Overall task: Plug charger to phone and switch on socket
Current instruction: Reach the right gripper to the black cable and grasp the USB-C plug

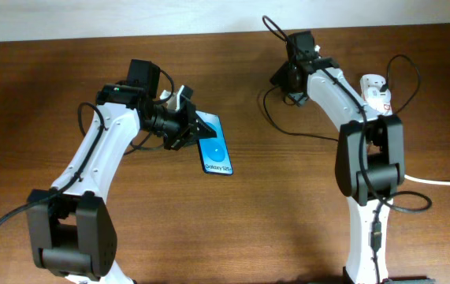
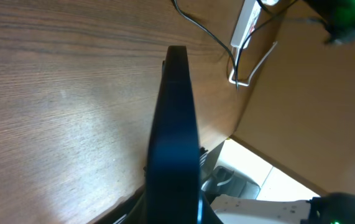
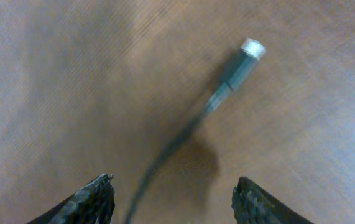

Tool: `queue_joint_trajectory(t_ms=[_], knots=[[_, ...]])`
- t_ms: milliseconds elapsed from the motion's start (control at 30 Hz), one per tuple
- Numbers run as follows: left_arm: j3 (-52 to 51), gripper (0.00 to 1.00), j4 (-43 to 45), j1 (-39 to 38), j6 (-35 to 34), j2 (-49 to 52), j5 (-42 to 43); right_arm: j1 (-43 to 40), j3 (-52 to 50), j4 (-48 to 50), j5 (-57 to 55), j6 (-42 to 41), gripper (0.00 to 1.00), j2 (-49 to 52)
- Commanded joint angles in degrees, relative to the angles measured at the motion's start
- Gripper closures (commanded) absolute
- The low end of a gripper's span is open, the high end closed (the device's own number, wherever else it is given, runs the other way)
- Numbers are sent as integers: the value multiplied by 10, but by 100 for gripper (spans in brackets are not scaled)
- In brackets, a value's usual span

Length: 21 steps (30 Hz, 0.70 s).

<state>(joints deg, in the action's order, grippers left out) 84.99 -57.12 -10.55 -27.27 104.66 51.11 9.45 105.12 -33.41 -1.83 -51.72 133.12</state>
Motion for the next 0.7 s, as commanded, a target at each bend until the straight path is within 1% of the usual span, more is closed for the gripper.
queue_joint_trajectory(t_ms=[0,100,200,233,267,300,333,367,433,467,567,633,667], knots=[[2,94,1,0,-5,5,9,-6,17,43,-16,-13,36,22],[2,92,3,0,-5,5,-4,-5,17,70,-25,-13,36,43],[2,91,10,0,-28,5,-11,-5,17,67,-29,-12,50,76],[2,91,10,0,-29,5,-12,-5,17,62,-29,-12,57,83],[2,91,10,0,-29,5,-12,-4,17,55,-29,0,67,87],[2,91,10,0,-29,5,-12,-3,17,50,-29,16,73,87],[2,91,10,0,-29,5,-12,-3,17,47,-28,50,80,87],[2,91,10,0,-29,5,-12,-2,17,43,-27,76,83,87],[2,91,10,0,-29,5,-12,-1,17,10,-24,142,91,82],[2,91,10,0,-29,5,-12,-1,17,-16,-16,176,96,76],[2,91,10,0,-29,5,-12,-1,17,-156,3,257,96,54],[2,93,10,0,-29,5,-14,2,16,-310,32,275,95,52],[2,93,11,0,-29,5,-19,5,7,-353,31,275,95,52]])
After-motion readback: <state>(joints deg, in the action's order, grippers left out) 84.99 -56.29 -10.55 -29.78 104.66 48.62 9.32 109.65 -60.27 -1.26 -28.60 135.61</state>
